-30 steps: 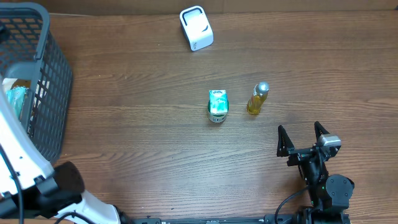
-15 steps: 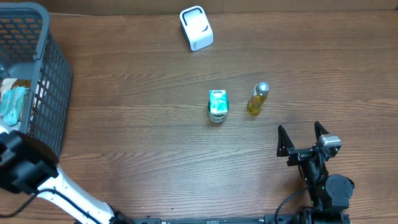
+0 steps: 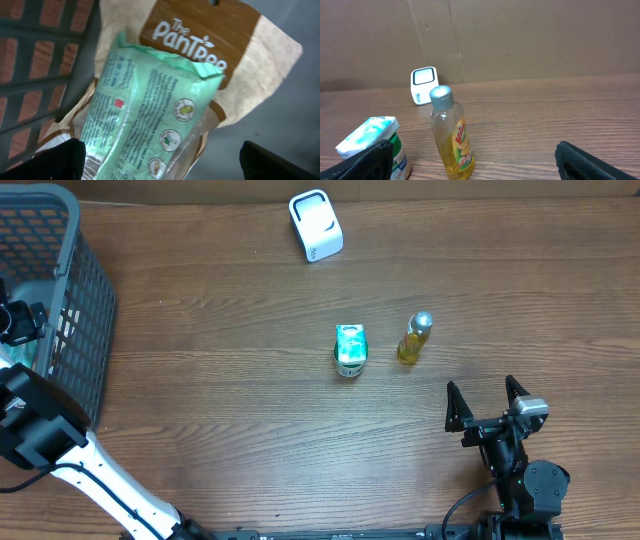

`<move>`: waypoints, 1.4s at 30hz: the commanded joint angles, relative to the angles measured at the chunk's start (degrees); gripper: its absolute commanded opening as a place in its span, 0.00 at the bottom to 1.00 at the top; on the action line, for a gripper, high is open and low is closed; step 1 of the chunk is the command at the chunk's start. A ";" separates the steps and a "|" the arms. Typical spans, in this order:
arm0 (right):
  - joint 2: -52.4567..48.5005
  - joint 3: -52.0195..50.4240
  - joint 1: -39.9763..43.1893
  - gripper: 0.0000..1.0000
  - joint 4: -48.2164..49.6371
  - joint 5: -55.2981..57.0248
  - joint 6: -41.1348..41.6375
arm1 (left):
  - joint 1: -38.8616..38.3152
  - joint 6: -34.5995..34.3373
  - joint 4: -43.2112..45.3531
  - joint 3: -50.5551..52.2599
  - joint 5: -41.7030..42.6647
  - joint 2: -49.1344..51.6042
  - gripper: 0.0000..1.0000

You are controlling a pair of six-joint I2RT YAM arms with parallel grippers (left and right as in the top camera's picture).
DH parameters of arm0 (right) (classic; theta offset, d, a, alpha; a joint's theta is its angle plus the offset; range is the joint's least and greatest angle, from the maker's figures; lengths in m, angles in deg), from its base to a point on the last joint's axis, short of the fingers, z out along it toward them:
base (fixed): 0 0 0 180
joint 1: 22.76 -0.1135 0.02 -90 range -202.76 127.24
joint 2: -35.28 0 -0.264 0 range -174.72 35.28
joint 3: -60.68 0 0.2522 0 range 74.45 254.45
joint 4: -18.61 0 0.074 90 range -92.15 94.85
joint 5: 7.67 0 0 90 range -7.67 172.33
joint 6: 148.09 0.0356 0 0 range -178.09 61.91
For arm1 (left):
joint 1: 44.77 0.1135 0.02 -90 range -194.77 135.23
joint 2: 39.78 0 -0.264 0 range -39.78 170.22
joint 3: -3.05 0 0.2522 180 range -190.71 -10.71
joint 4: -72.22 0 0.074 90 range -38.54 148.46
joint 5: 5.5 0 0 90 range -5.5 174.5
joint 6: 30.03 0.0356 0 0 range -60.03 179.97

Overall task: Scan the item barcode
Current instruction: 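Grasp the brown-and-green Pantree snack bag and lift it out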

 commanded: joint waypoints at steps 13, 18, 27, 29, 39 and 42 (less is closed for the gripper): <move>-0.02 -0.61 -0.04 1.00 0.35 -0.26 -0.02 | 0.74 7.87 4.81 12.94 -0.33 1.29 0.96; -0.02 -0.61 -0.04 1.00 0.35 -0.28 -0.02 | 0.70 7.82 5.51 13.62 -0.20 1.29 0.63; -0.02 -0.61 -0.04 1.00 0.35 -0.28 -0.02 | 0.28 5.51 5.57 13.00 3.58 1.22 0.13; -0.02 -0.61 -0.04 1.00 0.35 -0.26 -0.02 | 0.20 3.06 5.49 11.58 3.65 0.96 0.06; -0.02 -0.61 -0.04 1.00 0.35 -0.28 -0.02 | 0.17 -5.57 -1.68 -6.38 10.12 -1.42 0.04; -0.02 -0.61 -0.04 1.00 0.35 -0.26 -0.02 | 0.15 -8.28 -2.38 -12.41 10.69 -4.07 0.04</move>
